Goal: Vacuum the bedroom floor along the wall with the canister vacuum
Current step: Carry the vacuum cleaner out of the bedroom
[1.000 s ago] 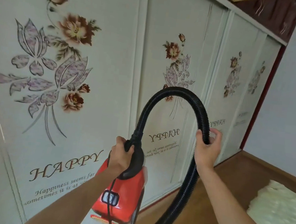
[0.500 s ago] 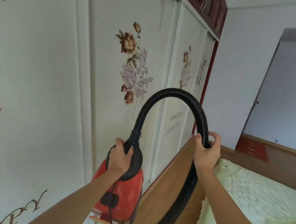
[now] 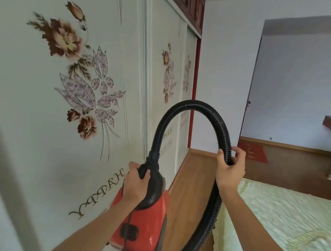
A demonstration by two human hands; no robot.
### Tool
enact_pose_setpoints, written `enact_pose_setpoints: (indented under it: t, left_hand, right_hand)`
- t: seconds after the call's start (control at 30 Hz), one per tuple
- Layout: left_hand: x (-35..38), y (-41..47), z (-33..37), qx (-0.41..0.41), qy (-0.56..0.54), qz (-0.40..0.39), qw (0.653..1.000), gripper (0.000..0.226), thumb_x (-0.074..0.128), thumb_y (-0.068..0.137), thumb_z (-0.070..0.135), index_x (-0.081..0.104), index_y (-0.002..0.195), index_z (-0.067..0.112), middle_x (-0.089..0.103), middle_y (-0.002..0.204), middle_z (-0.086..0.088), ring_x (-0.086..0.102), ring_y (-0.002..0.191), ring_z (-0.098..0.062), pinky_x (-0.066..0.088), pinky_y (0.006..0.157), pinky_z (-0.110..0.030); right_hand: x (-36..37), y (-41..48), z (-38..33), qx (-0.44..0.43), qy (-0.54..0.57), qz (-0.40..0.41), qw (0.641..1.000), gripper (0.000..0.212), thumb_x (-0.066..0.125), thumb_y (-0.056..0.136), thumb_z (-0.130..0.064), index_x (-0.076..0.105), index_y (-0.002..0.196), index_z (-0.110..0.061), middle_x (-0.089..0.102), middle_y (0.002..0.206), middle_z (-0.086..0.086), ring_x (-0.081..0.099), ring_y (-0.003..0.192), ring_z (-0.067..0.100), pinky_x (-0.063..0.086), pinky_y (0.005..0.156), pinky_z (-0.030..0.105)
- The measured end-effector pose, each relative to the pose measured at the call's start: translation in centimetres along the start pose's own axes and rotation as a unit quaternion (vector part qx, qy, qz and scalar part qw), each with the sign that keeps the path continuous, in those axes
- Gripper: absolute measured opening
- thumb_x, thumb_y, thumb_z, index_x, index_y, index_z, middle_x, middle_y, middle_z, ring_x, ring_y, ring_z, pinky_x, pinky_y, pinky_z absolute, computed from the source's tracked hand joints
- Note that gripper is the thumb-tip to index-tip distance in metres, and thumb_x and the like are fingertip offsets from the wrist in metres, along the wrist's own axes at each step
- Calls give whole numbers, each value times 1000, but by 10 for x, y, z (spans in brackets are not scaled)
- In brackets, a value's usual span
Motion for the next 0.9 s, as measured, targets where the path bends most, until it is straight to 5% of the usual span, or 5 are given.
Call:
enact_pose_setpoints:
  t: [0.13, 0.37, 0.5, 0.9]
  left_hand:
    - [33, 51, 6, 8, -9, 8, 1000, 24, 59, 97, 21, 44, 108, 7, 58, 81, -2, 60, 74, -23, 46, 61, -28]
    - [87, 128, 4, 18, -30, -7, 999, 23, 60, 96, 21, 42, 104, 10, 58, 85, -3, 58, 75, -20, 45, 63, -26]
    - [126, 175, -6, 14, -48, -23, 998, 22, 60, 96, 19, 44, 106, 8, 54, 79, 4, 57, 73, -16, 41, 57, -16]
    - [256, 342, -10, 58, -72, -88, 992, 21, 59, 97, 17, 42, 101, 4, 50, 70, 8, 50, 61, -6, 38, 46, -13]
  right_hand:
    - [22, 40, 15, 1, 0, 1, 1000, 29, 68, 94, -29, 51, 116, -26, 64, 80, 2, 58, 63, 14, 47, 59, 23]
    - [61, 102, 43, -3, -17, 21, 1000, 30, 68, 93, -27, 52, 118, -22, 64, 81, 0, 60, 67, 16, 52, 65, 29]
    - [86, 134, 67, -6, -25, 32, 999, 31, 68, 94, -25, 53, 119, -19, 62, 82, -6, 60, 69, 9, 49, 65, 22]
    - [175, 256, 151, -5, -100, 108, 989, 28, 69, 91, -36, 47, 108, -42, 69, 88, 5, 67, 73, 26, 61, 73, 48]
Point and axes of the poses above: each hand's wrist, its own y-axis towards the middle knuckle, its own x-axis out of the palm, z = x × y, the point moved 7 cm from there along y, towards the middle knuckle
